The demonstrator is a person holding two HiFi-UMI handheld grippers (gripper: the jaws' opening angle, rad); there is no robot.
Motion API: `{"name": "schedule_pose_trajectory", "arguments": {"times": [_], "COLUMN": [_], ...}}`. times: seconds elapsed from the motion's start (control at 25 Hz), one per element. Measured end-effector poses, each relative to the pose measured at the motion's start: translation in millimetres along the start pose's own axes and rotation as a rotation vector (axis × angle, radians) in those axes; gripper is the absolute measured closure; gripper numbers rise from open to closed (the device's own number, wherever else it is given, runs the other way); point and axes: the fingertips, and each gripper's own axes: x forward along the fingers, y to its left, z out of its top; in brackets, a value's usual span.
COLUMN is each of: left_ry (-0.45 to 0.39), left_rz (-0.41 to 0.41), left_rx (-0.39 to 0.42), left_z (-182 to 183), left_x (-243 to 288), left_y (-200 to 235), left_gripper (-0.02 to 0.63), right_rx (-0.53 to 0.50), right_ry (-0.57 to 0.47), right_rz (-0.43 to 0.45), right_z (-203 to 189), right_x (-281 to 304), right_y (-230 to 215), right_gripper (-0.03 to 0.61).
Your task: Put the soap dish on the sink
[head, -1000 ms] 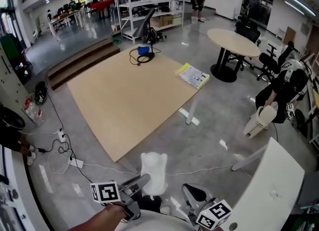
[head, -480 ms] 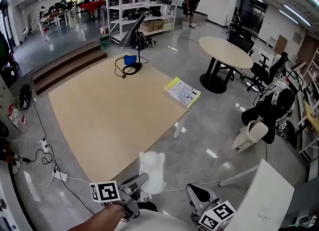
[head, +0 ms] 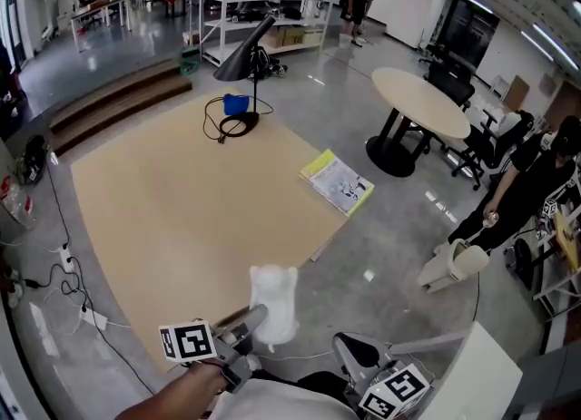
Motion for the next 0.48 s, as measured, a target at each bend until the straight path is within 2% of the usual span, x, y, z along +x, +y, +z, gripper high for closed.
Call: {"name": "schedule_pose_trajectory", "arguments": {"times": [0.24, 0.48], "left_ry": [-0.038, -0.179], "left_rz": [0.027, 0.097], "left_rx": [-0.043, -0.054], "left_z": [4, 21], "left_x": [6, 15], "left_y": [9, 13], "left_gripper": [0.469, 0.469], "right_rx": [0.015, -0.019], "right_ry": [0.026, 0.058], "right_rz": [0.067, 0.245], "right_z": [7, 15], "right_x": [27, 65], "right_y": [-22, -42], "right_gripper": [0.577, 0.577]}}
